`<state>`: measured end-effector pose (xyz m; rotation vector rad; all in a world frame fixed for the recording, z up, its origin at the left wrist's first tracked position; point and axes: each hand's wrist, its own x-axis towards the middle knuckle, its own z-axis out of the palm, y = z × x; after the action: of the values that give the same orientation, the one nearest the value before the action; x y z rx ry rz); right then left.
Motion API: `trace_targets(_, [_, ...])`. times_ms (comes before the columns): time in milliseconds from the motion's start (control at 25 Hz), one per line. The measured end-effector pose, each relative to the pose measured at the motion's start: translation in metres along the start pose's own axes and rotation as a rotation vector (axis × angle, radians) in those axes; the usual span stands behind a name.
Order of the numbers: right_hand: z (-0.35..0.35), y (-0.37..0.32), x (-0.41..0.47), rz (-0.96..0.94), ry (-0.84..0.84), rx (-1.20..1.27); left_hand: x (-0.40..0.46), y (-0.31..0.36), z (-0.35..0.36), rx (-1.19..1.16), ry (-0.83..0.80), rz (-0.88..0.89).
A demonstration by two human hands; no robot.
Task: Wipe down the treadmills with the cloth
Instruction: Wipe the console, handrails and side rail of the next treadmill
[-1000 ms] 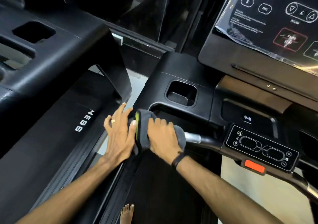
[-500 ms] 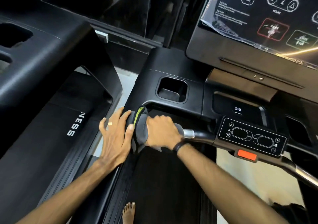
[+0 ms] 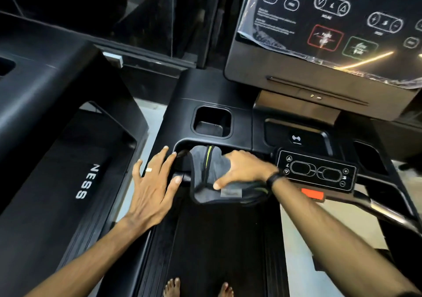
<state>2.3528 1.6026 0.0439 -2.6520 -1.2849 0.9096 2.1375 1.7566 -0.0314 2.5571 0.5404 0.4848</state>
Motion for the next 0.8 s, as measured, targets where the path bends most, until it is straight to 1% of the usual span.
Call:
trace_targets(40, [0.017,0.005,-0.013,-0.033,0.131,-0.17,0.001,0.003,0.001,-0.016,0.004,-0.004])
trace_targets(80, [0.037,0.013,-0.028,-0.099,0.299,-0.355,0.003,0.008,0.004,-0.036,0.002,0.002])
trace_targets(120, [0.051,0.022,-0.039,-0.162,0.405,-0.427,0.005,0.014,0.007,-0.051,-0.008,0.022])
trace_targets(160, [0.055,0.031,-0.045,-0.214,0.45,-0.425,0.009,0.02,0.01,-0.061,-0.018,0.053])
trace_targets(280, [0.046,0.044,-0.047,-0.225,0.483,-0.294,0.026,0.043,0.017,-0.1,-0.021,0.134])
trace_targets(360, [0.05,0.033,-0.055,-0.239,0.525,-0.173,0.034,0.057,0.018,-0.148,0.002,0.156])
trace_targets(520, [0.054,0.042,-0.096,-0.236,0.619,0.008,0.047,0.087,0.021,-0.251,0.019,0.264])
trace_targets(600, [0.048,0.056,-0.118,-0.179,0.653,0.086,0.052,0.112,0.03,-0.299,0.004,0.339])
trace_targets(680, [0.047,0.07,-0.139,-0.111,0.654,0.122,0.054,0.138,0.04,-0.347,-0.004,0.394])
trace_targets(800, [0.05,0.101,-0.182,0.051,0.693,0.13,0.054,0.184,0.059,-0.387,-0.04,0.493])
